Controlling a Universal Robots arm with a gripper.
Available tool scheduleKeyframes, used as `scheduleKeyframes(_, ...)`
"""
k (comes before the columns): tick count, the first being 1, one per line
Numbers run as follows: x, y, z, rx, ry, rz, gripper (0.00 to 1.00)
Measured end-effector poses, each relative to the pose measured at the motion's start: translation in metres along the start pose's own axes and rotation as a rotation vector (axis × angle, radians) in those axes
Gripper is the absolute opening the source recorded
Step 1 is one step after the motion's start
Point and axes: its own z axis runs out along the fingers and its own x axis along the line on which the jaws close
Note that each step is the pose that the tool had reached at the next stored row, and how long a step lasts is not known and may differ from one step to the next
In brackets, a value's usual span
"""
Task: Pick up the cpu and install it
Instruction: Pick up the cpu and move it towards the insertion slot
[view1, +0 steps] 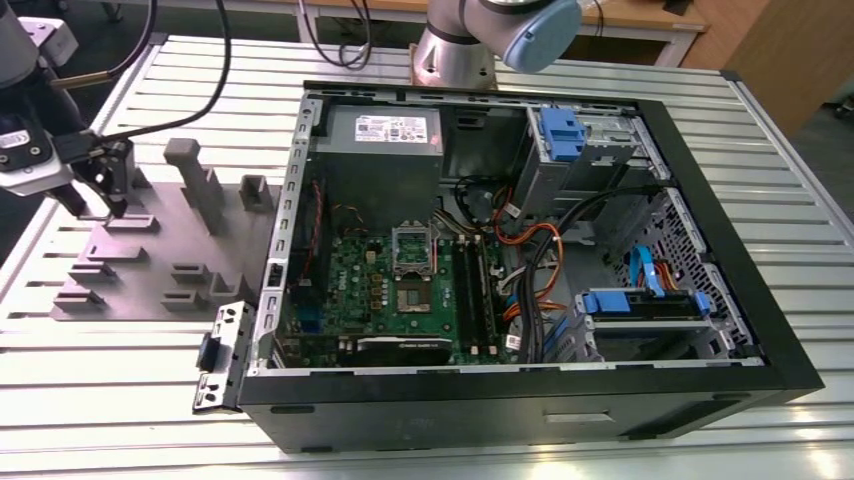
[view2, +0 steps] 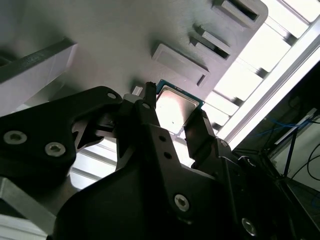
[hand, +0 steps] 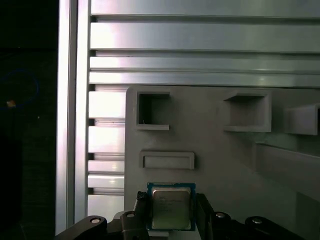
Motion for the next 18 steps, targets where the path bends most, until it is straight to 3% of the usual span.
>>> scheduleKeyframes(18, 0.0001, 0.0002, -0.0139, 0.0, 0.0, 0.0, 0.47)
